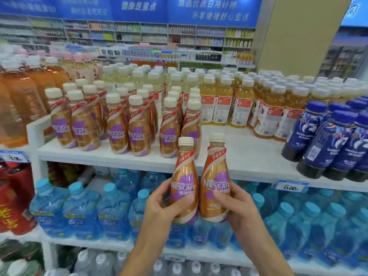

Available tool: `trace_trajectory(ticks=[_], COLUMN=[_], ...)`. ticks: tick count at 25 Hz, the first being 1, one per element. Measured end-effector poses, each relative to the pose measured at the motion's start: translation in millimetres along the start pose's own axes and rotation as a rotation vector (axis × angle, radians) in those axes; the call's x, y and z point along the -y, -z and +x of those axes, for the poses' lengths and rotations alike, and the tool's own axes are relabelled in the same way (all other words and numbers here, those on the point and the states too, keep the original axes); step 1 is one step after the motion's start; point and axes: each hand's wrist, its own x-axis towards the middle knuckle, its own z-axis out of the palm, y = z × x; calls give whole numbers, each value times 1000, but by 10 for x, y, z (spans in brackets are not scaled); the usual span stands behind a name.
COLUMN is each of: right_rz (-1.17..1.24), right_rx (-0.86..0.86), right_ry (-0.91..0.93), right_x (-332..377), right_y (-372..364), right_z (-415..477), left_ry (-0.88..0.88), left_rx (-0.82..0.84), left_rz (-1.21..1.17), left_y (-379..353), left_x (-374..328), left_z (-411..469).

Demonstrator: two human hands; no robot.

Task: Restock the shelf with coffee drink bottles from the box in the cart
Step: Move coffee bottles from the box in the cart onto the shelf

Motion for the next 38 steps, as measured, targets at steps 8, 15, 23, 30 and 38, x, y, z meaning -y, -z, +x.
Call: trace_trajectory(ticks=[8,15,23,30,38], right_rz=[-46,-137,-168,-159,-177], right_rx=[83,-28,-253,-350,-381], right_ry=[57,200,320,381,394], right_x=[-5,34,-118,-146,-181], right_y=[-102,-488,-602,-624,-658], right_z=[251,551,690,768,763], left_ry=[-169,-247,-268,-316,-318], left_rx=[-96,-26,53,-6,-60], left_rz=[66,172,233,157,132], left_y=[75,407,548,463,360], left_x=[-116,-335,-326,-279,-227], left_z=[170,638,847,879,827])
